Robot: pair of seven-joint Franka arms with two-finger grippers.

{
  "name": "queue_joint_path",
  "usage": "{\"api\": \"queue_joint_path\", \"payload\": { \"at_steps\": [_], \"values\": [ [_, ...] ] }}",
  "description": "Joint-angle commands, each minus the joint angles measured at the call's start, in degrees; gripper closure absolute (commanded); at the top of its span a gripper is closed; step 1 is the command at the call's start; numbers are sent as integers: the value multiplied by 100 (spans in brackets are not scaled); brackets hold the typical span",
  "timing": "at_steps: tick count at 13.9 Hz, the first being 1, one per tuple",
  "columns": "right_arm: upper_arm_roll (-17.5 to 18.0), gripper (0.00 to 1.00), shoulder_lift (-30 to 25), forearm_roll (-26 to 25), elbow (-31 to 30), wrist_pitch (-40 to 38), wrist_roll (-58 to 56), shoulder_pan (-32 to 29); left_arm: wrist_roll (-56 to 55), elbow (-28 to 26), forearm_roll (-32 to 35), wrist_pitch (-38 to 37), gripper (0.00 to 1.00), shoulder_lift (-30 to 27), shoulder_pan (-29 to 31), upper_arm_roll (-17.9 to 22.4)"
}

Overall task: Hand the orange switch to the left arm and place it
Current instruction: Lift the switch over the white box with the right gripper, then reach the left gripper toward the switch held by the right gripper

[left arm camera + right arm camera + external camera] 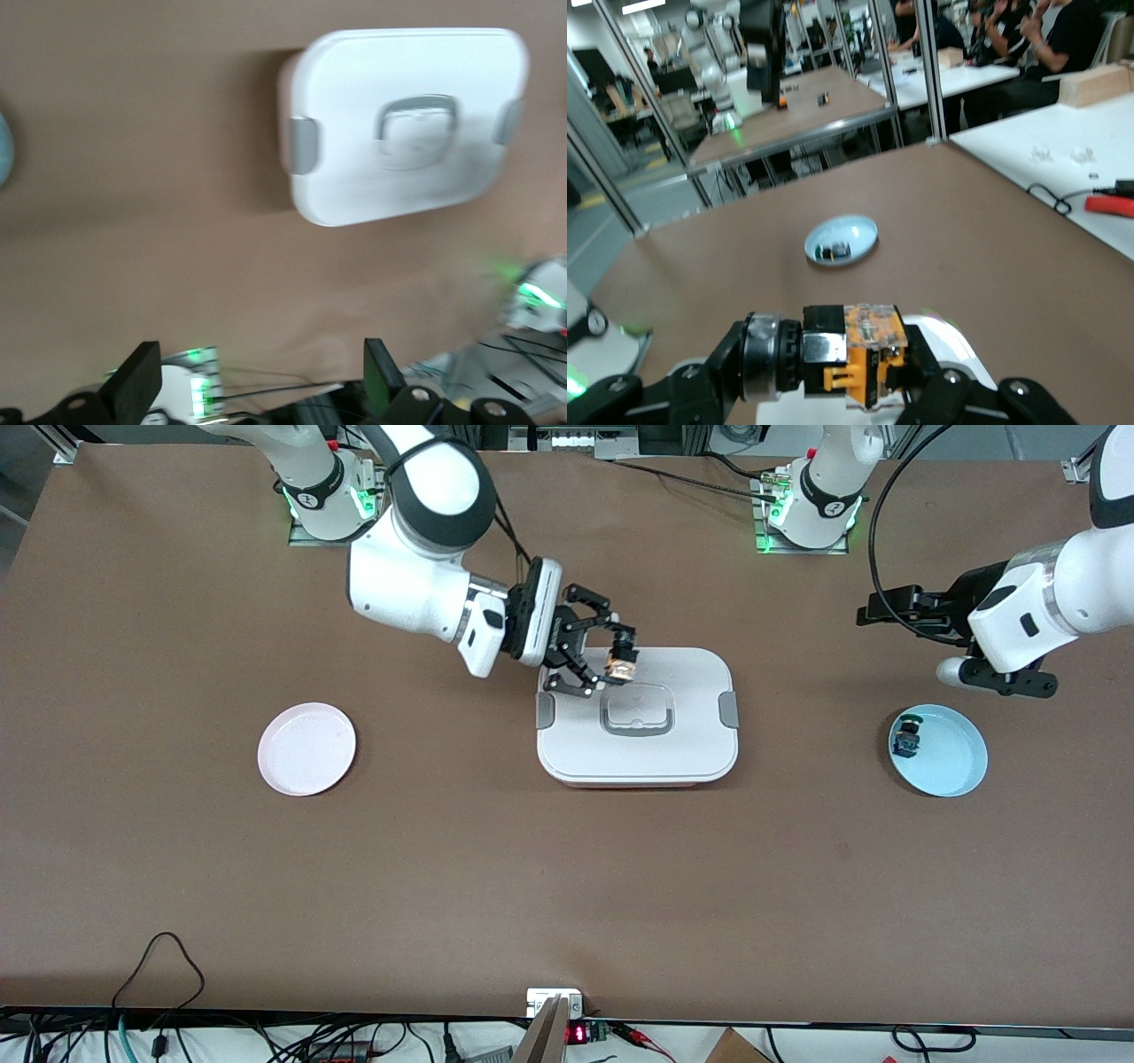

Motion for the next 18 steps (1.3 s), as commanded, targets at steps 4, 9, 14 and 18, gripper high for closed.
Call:
{"api": "queue_joint_path", "payload": {
  "at_steps": [4,9,14,18],
  "values": [
    [-57,98,94,1334,335,107,-562,236,652,-769,-2814,-52,0,120,510,1],
    [-57,98,138,2399,371,89,-1205,306,1319,-1798,-4725,588,0,85,440,-69],
    [-57,98,165,2531,379,98,-1214,359,2025,-2186,-5700,1152,0,278,422,-499],
    [-57,98,165,2567,379,98,-1214,421,2042,-2291,-6052,1327,0,533,413,-868]
  ]
}}
